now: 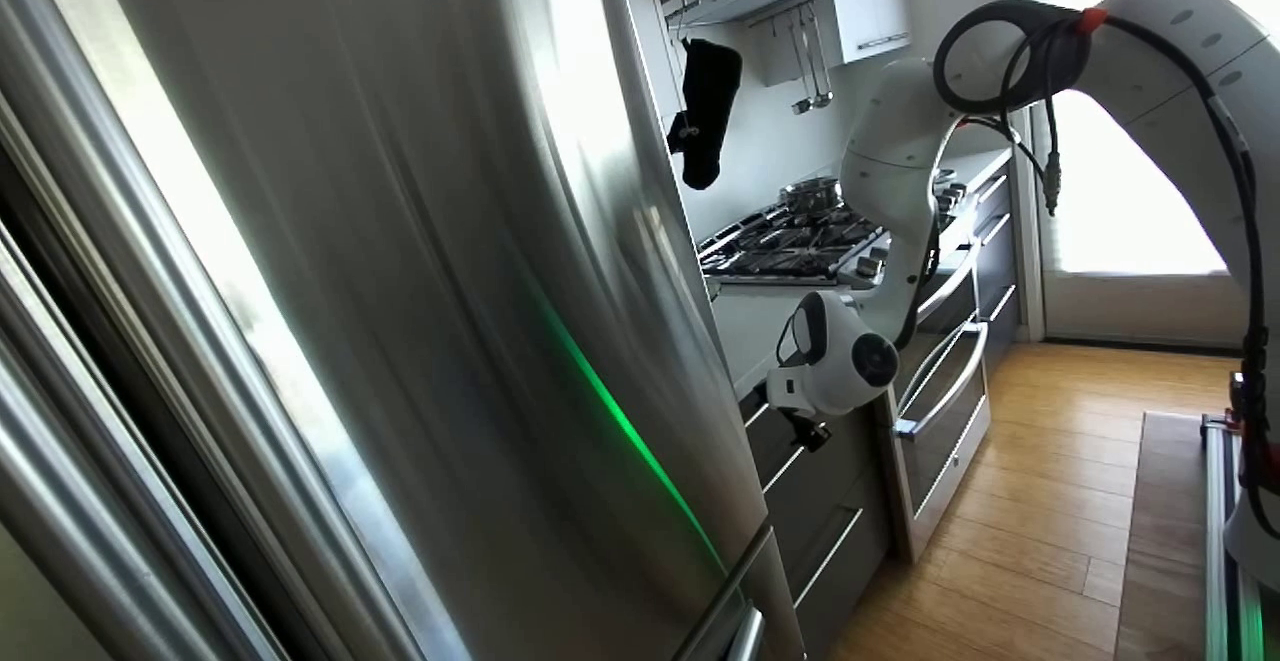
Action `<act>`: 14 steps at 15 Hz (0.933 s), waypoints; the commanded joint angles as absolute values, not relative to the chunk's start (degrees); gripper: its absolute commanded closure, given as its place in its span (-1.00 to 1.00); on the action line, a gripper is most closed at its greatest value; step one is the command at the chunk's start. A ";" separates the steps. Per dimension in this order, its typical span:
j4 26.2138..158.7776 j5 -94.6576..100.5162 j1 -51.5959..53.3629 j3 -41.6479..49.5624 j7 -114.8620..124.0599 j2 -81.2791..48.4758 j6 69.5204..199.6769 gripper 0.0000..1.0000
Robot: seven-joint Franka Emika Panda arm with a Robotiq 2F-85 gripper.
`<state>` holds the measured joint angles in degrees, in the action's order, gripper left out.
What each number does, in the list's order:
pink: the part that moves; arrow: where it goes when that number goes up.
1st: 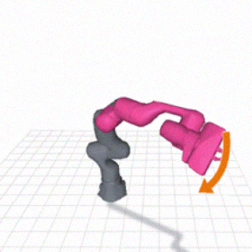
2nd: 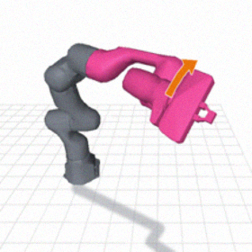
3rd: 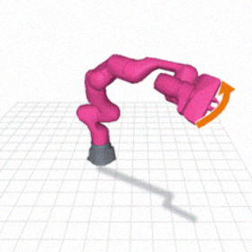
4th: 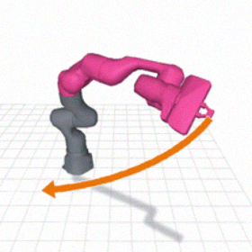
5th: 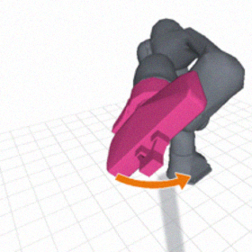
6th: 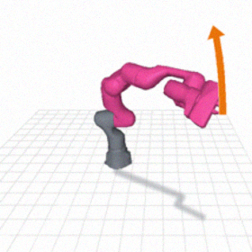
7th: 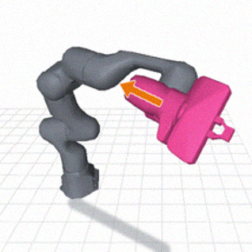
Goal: Open the top drawer
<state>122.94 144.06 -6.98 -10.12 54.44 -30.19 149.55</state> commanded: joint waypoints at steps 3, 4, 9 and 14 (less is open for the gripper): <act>120.40 143.97 -8.07 -10.89 53.18 -32.63 150.76 -0.47; 120.27 143.96 -8.16 -10.83 53.14 -32.72 150.85 -0.31; 119.14 143.94 -8.56 -10.69 53.04 -32.47 151.94 0.46; 117.56 144.05 -10.15 -12.13 54.57 -31.77 158.15 0.94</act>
<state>118.16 144.05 -7.89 -10.42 54.16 -31.13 152.14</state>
